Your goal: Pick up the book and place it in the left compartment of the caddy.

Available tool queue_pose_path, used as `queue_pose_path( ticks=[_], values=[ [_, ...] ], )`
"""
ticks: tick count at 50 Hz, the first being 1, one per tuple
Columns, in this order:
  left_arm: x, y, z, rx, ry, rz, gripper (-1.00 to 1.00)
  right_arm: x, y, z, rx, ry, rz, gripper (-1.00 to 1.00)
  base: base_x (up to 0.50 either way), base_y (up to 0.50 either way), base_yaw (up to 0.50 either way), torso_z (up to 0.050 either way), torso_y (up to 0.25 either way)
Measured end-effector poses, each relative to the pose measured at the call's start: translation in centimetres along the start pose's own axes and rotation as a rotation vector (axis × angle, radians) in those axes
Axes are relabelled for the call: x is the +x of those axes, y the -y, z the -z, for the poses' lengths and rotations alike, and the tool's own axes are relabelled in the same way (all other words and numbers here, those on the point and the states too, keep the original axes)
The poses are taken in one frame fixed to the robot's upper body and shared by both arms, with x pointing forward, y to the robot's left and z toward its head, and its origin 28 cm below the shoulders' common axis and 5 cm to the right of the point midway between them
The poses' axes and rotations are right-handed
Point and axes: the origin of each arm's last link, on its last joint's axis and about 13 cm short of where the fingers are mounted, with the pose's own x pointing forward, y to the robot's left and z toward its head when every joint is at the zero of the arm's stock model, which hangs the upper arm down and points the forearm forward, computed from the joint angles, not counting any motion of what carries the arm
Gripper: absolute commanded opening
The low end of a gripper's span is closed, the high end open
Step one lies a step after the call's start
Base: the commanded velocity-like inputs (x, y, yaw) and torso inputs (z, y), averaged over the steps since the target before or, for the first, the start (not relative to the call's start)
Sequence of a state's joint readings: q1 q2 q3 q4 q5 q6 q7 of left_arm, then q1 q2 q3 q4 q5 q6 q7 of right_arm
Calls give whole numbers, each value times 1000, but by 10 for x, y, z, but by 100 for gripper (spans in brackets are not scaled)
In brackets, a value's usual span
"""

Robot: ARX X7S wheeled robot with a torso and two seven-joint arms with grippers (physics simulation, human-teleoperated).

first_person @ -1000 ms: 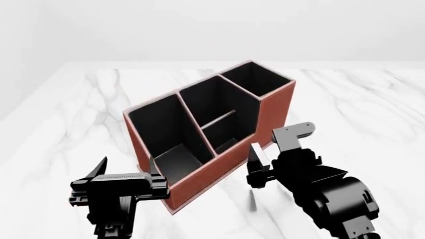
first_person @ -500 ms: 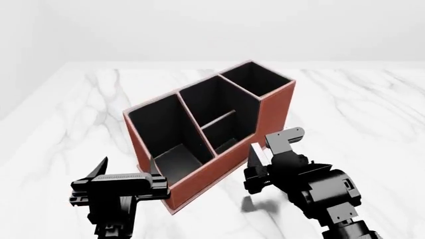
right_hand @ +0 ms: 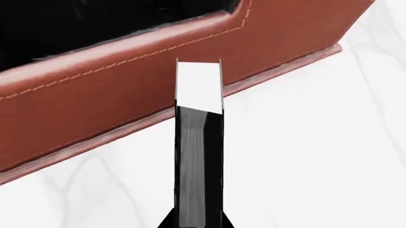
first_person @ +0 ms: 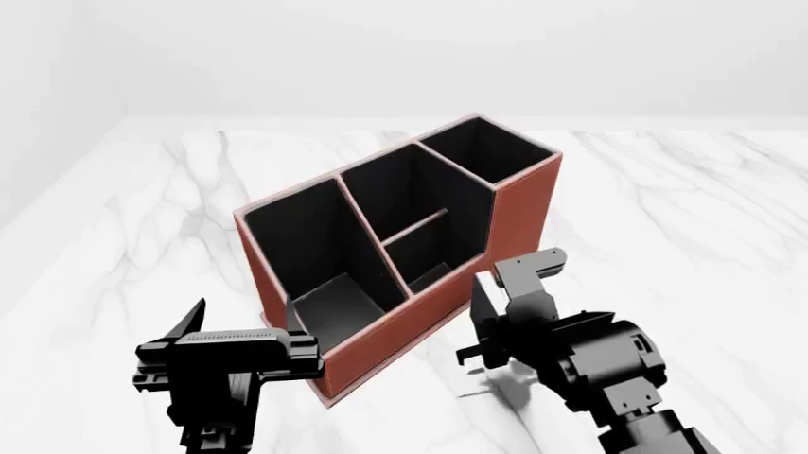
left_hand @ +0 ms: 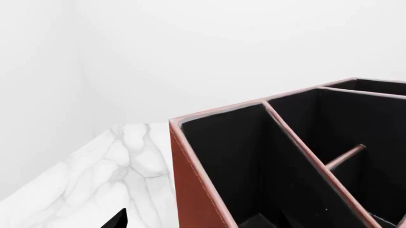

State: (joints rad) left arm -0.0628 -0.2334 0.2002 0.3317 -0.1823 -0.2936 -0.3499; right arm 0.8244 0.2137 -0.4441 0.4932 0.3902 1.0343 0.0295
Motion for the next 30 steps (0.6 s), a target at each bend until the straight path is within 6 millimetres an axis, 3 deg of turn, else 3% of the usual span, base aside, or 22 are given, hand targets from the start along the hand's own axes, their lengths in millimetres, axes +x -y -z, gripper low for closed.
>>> queue_pose_path(
  ticks=[7, 13, 24, 30],
  values=[
    [0, 0, 0, 1, 0, 0, 100, -6, 1, 1, 10, 27, 17, -100, 0, 0, 0, 0, 1],
    [0, 0, 0, 1, 1, -1, 100, -25, 1, 4, 25, 88, 24, -100, 0, 0, 0, 0, 2],
    [-1, 0, -1, 2, 3, -3, 100, -86, 2, 22, 55, 176, -31, -100, 0, 0, 0, 0, 2],
    [-1, 0, -1, 3, 4, -2, 100, -122, 1, 18, 43, 211, -42, -100, 0, 0, 0, 0, 2]
  ],
)
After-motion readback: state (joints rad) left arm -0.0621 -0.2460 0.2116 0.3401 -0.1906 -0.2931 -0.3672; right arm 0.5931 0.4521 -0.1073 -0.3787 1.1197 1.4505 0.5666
